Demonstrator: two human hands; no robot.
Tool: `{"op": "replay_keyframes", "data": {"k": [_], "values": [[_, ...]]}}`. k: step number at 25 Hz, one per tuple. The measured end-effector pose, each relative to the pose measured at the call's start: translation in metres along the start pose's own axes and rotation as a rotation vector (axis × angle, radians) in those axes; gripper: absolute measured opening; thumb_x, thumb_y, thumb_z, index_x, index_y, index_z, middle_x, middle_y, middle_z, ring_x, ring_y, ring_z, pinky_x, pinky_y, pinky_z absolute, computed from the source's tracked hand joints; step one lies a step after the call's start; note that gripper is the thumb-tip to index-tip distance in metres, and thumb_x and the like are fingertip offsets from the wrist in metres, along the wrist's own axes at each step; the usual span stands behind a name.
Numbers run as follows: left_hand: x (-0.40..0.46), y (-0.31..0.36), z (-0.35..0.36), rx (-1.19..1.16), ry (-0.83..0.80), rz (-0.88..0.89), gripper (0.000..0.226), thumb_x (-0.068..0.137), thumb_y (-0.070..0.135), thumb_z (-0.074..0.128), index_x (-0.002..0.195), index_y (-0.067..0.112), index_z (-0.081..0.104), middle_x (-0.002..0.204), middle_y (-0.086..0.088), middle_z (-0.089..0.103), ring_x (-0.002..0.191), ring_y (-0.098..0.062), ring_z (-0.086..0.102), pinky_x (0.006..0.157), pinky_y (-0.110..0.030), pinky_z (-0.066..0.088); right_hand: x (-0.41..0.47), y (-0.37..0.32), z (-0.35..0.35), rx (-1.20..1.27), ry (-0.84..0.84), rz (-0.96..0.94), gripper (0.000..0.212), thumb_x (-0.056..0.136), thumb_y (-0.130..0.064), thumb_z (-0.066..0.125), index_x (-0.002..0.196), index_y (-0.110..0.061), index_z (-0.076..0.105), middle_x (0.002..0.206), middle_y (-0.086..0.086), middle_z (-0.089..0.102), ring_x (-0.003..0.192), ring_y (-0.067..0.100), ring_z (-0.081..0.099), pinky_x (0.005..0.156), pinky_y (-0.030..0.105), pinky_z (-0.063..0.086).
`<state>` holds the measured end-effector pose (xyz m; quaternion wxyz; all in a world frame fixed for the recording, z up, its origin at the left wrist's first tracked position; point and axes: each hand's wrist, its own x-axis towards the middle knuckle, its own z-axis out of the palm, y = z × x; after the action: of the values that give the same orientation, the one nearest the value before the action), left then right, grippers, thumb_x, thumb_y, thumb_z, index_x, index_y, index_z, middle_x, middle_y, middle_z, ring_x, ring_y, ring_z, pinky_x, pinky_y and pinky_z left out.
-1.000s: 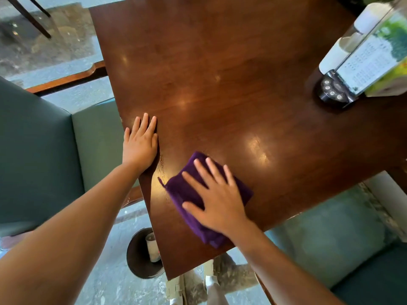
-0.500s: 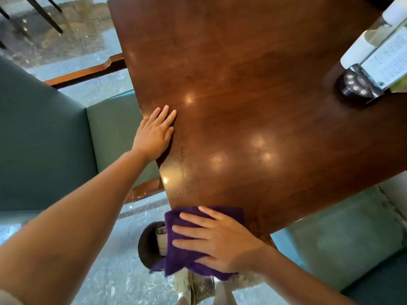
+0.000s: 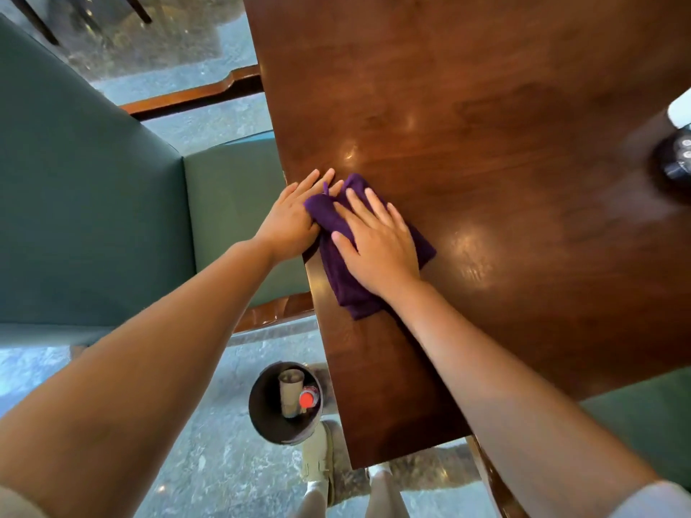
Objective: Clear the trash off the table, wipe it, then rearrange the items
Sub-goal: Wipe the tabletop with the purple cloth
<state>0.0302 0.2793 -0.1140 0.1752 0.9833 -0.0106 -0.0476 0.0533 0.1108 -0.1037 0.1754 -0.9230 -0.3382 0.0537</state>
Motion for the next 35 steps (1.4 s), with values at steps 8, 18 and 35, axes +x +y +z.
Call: {"op": "replay_keyframes", "data": {"k": [8,18,35], "values": [[0.0,0.001,-0.002,0.091,-0.007,0.021,0.048,0.1,0.017,0.032,0.146,0.017,0.021,0.156,-0.009,0.015,0.144,-0.028,0.01,0.114,-0.043,0.014,-0.097,0.035,-0.008,-0.111,-0.203,-0.501,0.059,0.088,-0.061,0.04,0.141,-0.038,0.031,0.155,-0.008,0.022,0.145,0.018,0.003,0.113,0.052,0.001],[-0.029,0.058,0.014,0.07,0.012,-0.239,0.051,0.1,0.025,0.03,0.147,0.013,0.015,0.157,-0.014,0.007,0.144,-0.029,0.004,0.116,-0.044,0.008,-0.213,0.057,-0.021,-0.109,-0.282,-0.464,0.058,0.091,-0.055,0.039,0.144,-0.039,0.024,0.156,-0.011,0.013,0.145,0.016,-0.001,0.115,0.046,-0.003],[-0.199,0.201,0.077,0.044,-0.039,-0.009,0.055,0.098,0.029,0.035,0.147,0.02,0.011,0.157,-0.009,0.008,0.145,-0.022,0.004,0.114,-0.032,0.004,-0.287,0.043,-0.016,-0.093,0.136,0.033,0.055,0.081,-0.033,0.068,0.131,-0.017,0.052,0.136,0.012,0.053,0.129,0.029,0.045,0.104,0.047,0.04]]}}
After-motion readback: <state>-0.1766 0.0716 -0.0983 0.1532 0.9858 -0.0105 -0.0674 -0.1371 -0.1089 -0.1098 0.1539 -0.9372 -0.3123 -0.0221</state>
